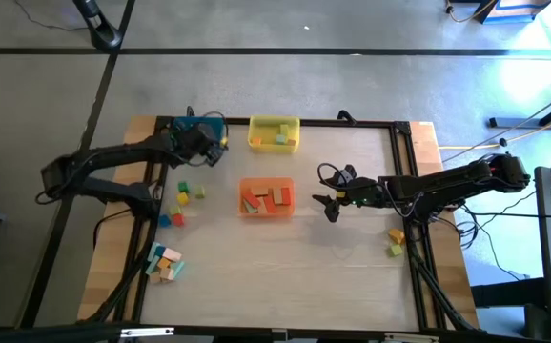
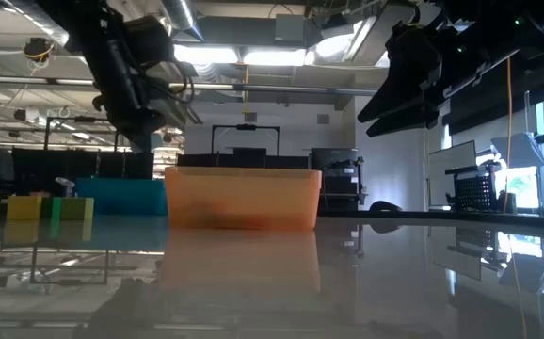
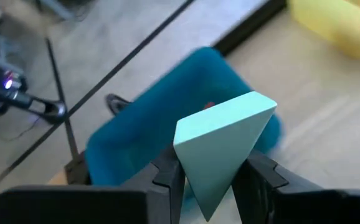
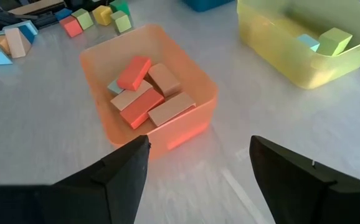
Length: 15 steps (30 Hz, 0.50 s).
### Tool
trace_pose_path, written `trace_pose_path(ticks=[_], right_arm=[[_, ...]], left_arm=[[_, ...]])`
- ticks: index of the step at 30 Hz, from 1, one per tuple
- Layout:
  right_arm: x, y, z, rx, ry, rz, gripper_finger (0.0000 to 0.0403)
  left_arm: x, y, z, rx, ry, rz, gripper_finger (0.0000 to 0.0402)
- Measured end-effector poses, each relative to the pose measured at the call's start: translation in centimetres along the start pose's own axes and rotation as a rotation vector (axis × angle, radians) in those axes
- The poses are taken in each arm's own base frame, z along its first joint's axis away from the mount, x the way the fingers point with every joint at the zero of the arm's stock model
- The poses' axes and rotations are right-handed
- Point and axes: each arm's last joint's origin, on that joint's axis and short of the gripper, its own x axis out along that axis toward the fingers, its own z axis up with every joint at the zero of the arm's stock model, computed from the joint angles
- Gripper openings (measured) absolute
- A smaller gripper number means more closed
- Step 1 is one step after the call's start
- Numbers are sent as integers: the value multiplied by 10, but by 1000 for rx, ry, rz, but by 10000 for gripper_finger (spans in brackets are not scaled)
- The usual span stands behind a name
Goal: Sort blocks by size
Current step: Put the light blue triangle block into the blue bin
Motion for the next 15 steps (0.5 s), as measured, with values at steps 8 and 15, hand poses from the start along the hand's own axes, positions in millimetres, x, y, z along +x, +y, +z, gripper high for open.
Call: trace_pose_path(ticks=[8,15], right_arm=[[0,0,0,-1,2,-4,276],[0,0,0,-4,0,-9,276]], left_arm=[[17,26,6,-112,0,83,103],[25,38,5,-197,29,60,143]])
